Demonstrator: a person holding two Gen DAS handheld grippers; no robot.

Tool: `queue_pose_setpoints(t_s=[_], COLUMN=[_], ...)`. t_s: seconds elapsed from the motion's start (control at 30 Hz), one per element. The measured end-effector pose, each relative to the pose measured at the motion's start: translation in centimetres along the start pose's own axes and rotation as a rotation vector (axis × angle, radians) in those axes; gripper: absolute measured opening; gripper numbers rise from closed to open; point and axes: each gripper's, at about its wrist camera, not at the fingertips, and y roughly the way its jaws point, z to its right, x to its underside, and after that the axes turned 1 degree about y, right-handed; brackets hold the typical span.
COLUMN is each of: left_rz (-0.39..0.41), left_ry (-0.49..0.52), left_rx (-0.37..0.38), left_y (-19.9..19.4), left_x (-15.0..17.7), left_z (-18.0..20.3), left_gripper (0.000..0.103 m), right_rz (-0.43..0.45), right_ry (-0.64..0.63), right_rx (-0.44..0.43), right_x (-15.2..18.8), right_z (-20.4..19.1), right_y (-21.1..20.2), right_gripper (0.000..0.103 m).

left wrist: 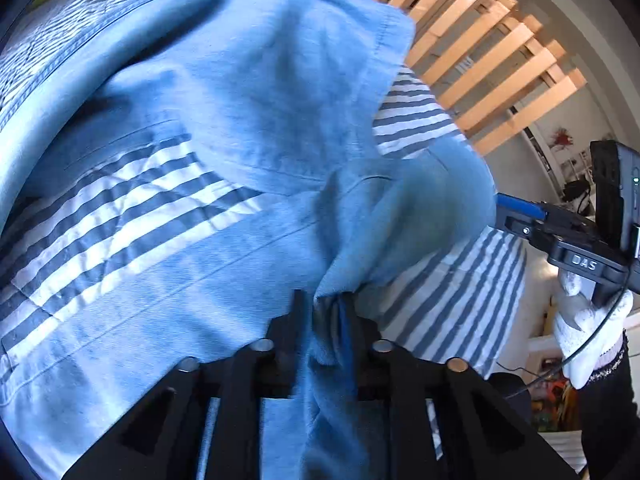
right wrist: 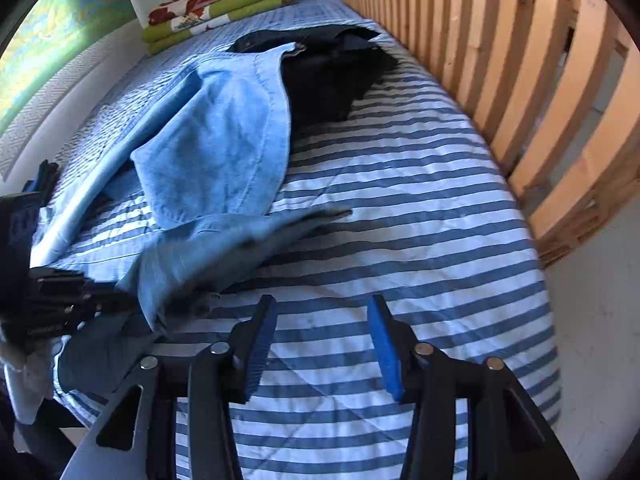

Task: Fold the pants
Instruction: 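Fold the sleeve across the shirt body with the left gripper and release, then move both grippers to the light-blue jeans beside the blue striped shorts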

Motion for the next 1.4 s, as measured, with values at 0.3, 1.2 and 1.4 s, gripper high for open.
queue_pose_setpoints(t_s=[0.3,1.2,1.4], left_rz=[0.089,0.025,0.149], left_ry=[0.082,0.267,0.140], left_rx=[-0.054,0.234,0.078], left_y=[-5.1,-6.9,-13.1], left_x=[1.9,8.5,9.4], left_z=[1.1,9.9,2.2], left_gripper=[0.040,0.069,0.069], right_rz=[-0.026,-0.167,-0.032], right_ry=[-0.060,-0.202,-0.208], right_rx=[-0.102,0.357,0.284], right_x=[-3.1,1.8,-0.8], right_z=[-5.3,-2.7,-6.0], right_y=[3.5,-4.6,-5.0], right_gripper=[0.054,0.028,0.030])
